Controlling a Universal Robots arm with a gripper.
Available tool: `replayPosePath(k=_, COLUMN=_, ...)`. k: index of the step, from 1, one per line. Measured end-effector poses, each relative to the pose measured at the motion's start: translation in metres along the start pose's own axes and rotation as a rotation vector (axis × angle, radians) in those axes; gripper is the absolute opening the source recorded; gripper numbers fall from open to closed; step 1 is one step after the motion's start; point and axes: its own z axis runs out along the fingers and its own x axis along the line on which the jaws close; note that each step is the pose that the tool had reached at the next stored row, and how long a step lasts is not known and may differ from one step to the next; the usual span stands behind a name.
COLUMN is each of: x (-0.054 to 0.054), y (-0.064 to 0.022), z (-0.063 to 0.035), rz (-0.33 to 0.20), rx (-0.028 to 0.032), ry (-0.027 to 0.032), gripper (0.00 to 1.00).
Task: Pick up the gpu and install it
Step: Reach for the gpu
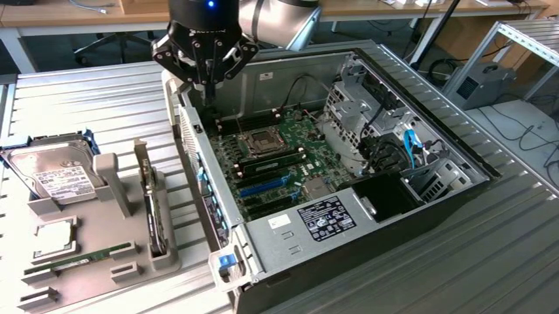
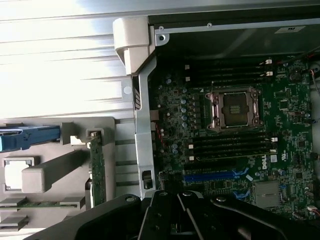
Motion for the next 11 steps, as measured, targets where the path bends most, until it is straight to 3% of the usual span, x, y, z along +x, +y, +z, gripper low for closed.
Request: replayPosePath(k=11, x=0.0022, y=-0.0002, z=0.0000, rz=0.000, rx=0.0000, ry=0.0000, gripper=0.11)
